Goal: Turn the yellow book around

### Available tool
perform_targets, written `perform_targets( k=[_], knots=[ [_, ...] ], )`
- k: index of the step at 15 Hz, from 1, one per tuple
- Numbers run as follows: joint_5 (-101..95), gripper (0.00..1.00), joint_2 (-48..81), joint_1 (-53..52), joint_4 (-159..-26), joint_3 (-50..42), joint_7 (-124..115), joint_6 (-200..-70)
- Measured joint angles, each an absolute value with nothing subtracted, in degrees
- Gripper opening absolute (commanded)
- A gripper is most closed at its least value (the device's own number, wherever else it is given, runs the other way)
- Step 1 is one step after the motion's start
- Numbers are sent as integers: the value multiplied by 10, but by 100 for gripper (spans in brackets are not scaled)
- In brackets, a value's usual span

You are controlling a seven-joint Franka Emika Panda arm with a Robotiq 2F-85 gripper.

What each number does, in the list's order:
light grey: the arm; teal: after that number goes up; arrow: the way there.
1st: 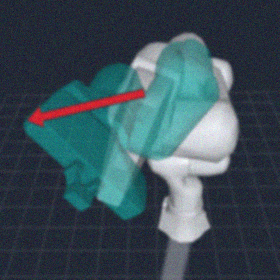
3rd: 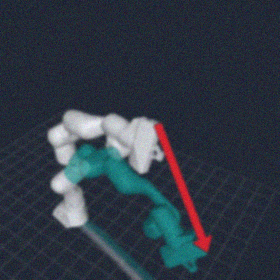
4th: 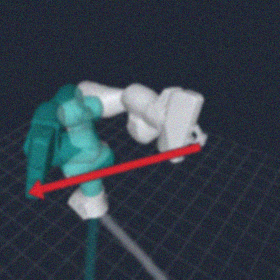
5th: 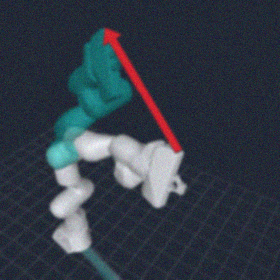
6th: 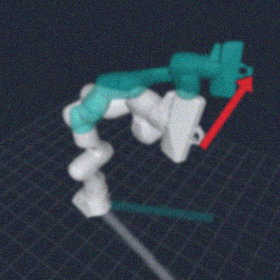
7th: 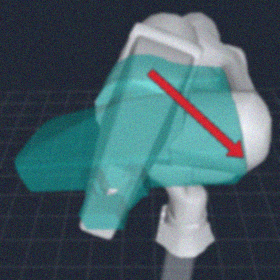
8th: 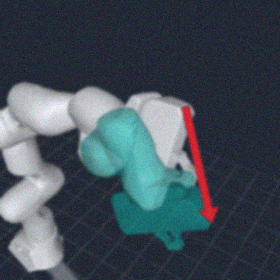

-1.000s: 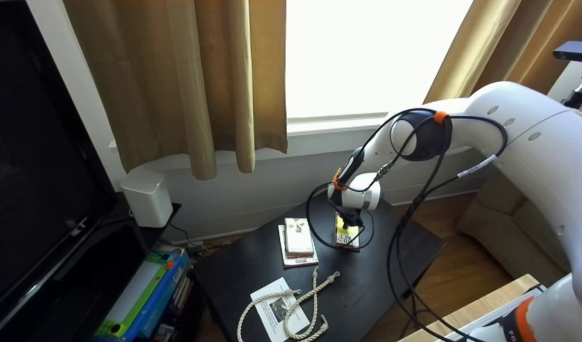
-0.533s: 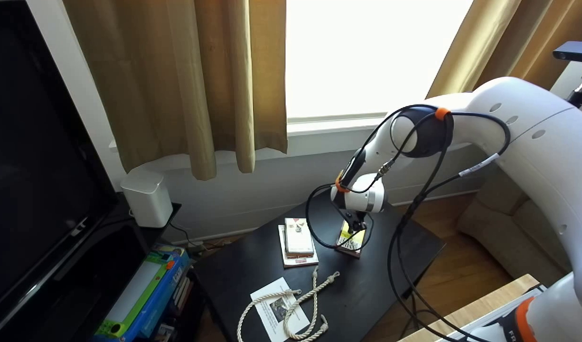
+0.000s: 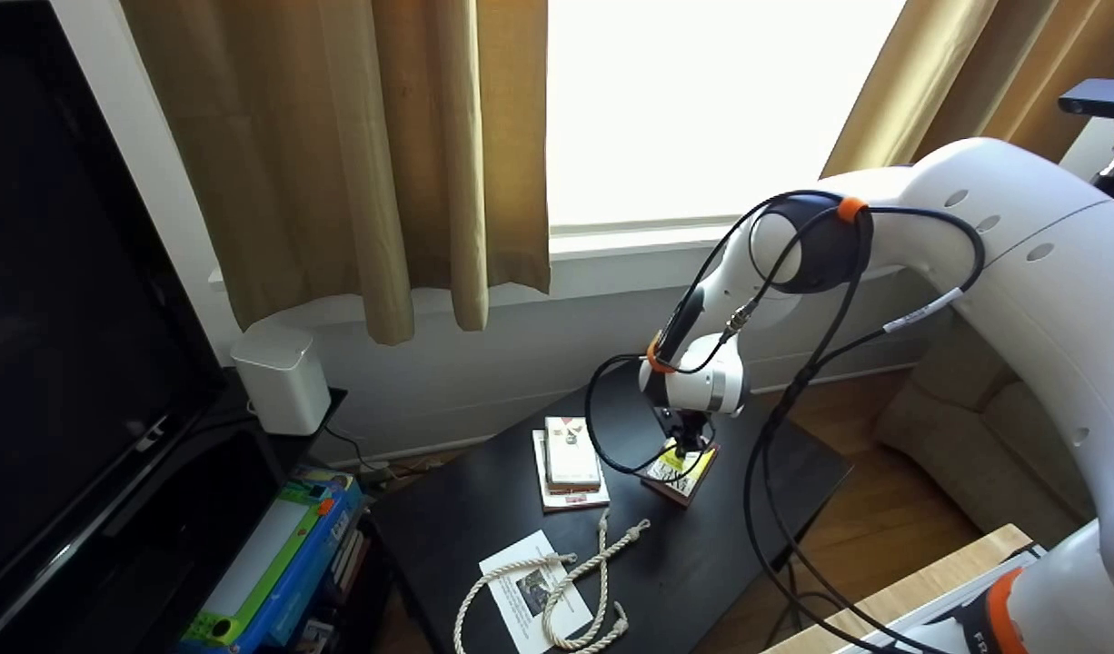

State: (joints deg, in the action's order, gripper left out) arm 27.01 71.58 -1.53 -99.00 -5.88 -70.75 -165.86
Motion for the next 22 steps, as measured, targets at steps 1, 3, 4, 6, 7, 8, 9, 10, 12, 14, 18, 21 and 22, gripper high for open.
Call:
perform_targets(
  k=[1, 3, 4, 6, 7, 8, 9, 10, 12, 14, 18, 21, 22],
  knots=[
    [270, 0, 714, -15, -996, -59, -717, -1661],
    [270, 0, 711, -7, -1009, -48, -717, -1688],
    [270, 0, 710, -1, -1018, -40, -707, -1711],
    [269, 0, 709, 8, -1034, -25, -680, -1757],
    [268, 0, 708, 10, -1041, -20, -667, -1774],
    [268, 0, 707, 13, -1047, -15, -653, -1788],
    [268, 0, 704, 13, -1053, -11, -639, -1798],
    [267, 0, 700, 14, -1059, -9, -625, -1807],
    [265, 0, 687, 17, -1071, -5, -593, -1811],
    [261, 0, 669, 24, -1084, -1, -556, -1804],
    [247, 0, 631, 37, -1101, 1, -481, -1696],
    [230, 0, 614, 33, -1099, -18, -454, -1582],
    [218, 0, 612, 27, -1096, -30, -450, -1546]
  ],
)
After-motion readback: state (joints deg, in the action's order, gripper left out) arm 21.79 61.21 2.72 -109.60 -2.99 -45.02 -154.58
